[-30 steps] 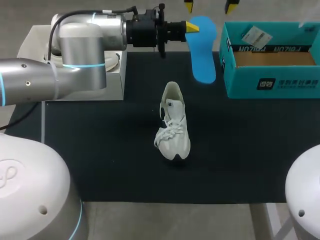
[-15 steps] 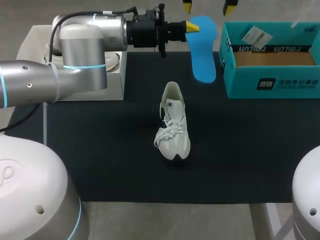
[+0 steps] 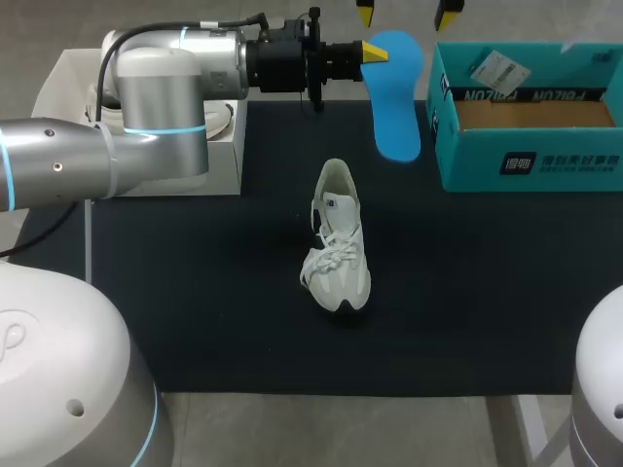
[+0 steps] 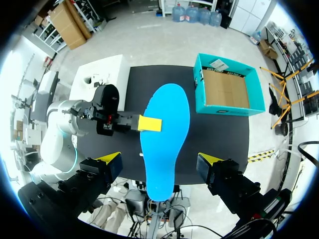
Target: Take the shoe out of the shoebox, open the shoe tongue, remove and reinsert the insole, then place the shoe into the shoebox
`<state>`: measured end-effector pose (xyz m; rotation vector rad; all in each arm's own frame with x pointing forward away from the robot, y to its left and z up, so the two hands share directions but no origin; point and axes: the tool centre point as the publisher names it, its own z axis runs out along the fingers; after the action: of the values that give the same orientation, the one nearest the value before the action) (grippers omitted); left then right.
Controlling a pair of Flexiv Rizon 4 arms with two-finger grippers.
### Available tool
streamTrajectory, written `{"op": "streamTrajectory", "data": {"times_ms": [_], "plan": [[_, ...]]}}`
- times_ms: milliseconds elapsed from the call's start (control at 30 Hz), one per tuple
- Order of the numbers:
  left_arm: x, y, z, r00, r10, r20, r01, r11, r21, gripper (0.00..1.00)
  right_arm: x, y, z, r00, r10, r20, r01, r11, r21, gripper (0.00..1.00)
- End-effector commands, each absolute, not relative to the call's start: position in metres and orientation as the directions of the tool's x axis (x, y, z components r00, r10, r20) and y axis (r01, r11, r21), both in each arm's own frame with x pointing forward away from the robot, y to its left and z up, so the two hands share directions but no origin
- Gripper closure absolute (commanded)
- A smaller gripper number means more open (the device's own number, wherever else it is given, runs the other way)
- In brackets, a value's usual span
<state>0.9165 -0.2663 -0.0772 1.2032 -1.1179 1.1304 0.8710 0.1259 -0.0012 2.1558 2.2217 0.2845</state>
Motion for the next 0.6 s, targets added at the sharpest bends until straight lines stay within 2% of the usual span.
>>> {"op": "streamTrajectory", "data": {"times_ms": [33,200,400,600], "plan": [[0.916,-0.266,-0.077,0.103,0.037,0.994,-0.994,0.032,0.102,1.00,0.871,0.126,-0.002,-0.037,0.994,0.104,0.988,0.021,0.154,0.00],[0.916,-0.266,-0.077,0.103,0.037,0.994,-0.994,0.032,0.102,1.00,0.870,0.122,-0.004,-0.022,0.992,0.125,0.987,0.002,0.161,0.00],[0.916,-0.266,-0.077,0.103,0.037,0.994,-0.994,0.032,0.102,1.00,0.862,0.101,-0.011,0.026,0.923,0.384,0.969,-0.118,0.219,0.00],[0.916,-0.266,-0.077,0.103,0.037,0.994,-0.994,0.032,0.102,1.00,0.857,0.084,-0.011,0.016,0.850,0.527,0.934,-0.200,0.295,0.00]]}}
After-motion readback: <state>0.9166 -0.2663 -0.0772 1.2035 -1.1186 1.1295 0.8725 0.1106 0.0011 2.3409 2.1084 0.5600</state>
